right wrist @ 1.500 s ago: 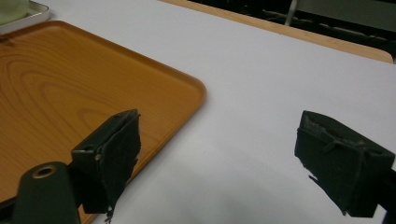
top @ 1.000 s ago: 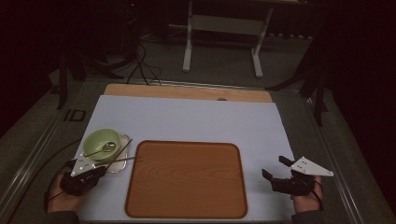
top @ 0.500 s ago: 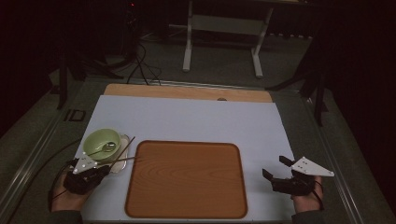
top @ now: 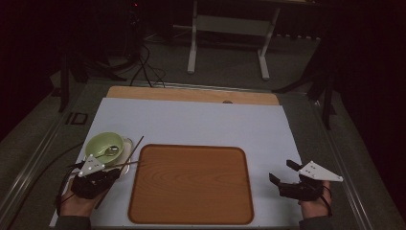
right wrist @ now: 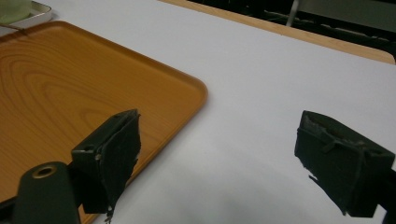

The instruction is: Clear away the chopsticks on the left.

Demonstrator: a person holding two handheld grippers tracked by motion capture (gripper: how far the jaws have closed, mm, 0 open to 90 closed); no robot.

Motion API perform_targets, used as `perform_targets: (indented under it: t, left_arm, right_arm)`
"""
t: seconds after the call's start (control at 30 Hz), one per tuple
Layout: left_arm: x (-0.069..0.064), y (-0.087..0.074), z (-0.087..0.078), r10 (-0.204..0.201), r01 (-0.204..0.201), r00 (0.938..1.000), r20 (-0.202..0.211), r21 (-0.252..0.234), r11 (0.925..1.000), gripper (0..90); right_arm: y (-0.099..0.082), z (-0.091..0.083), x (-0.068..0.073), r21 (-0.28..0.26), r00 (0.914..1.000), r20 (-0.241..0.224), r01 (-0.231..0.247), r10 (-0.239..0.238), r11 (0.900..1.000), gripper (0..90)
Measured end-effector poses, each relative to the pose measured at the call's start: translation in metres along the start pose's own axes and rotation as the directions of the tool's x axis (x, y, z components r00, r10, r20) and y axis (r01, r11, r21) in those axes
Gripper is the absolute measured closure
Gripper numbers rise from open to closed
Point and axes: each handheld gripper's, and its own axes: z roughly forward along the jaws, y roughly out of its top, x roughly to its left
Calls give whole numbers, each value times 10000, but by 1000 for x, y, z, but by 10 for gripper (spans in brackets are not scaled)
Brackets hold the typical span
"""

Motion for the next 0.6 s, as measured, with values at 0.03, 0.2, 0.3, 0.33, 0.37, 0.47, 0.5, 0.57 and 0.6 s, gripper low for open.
perform_targets:
  t: [0.03, 0.2, 0.3, 0.33, 0.37, 0.47, 0.5, 0.57, 0.6]
  left_arm:
    - [-2, 1, 0, -51, 51, 10000, 27, -21, 10000, 855]
    - [-16, 9, 2, -144, 145, 9998, 127, -125, 9998, 855]
    - [-23, 13, 4, -136, 138, 9998, 170, -106, 9998, 856]
    - [-24, 13, 5, -151, 153, 9997, 182, -106, 9998, 855]
    - [-25, 14, 5, -197, 199, 9996, 201, -115, 9997, 855]
    - [-26, 15, 5, -363, 368, 9991, 232, -192, 9991, 856]
    - [-26, 15, 4, -448, 453, 9987, 225, -211, 9988, 855]
    - [-27, 16, 4, -563, 569, 9982, 222, -251, 9981, 855]
    - [-28, 16, 4, -627, 632, 9978, 216, -261, 9977, 856]
  right_arm:
    - [0, 0, 0, -1, 10000, -2, 6, -6, 10000, 139]
    - [0, 0, 0, -8, 10000, 9, -8, 8, 10000, 139]
    - [0, 0, 0, -9, 10000, 20, -7, 7, 10000, 139]
    - [0, 0, 0, -7, 10000, 21, -5, 5, 10000, 139]
    - [0, 0, 0, -5, 10000, 19, -5, 5, 10000, 139]
    - [0, 0, 0, -22, 10000, 19, 5, -5, 10000, 139]
    - [0, 0, 0, -29, 10000, 21, 3, -3, 10000, 139]
    - [0, 0, 0, -29, 10000, 18, -2, 2, 10000, 139]
    - [0, 0, 0, -16, 10000, 21, 0, 0, 10000, 139]
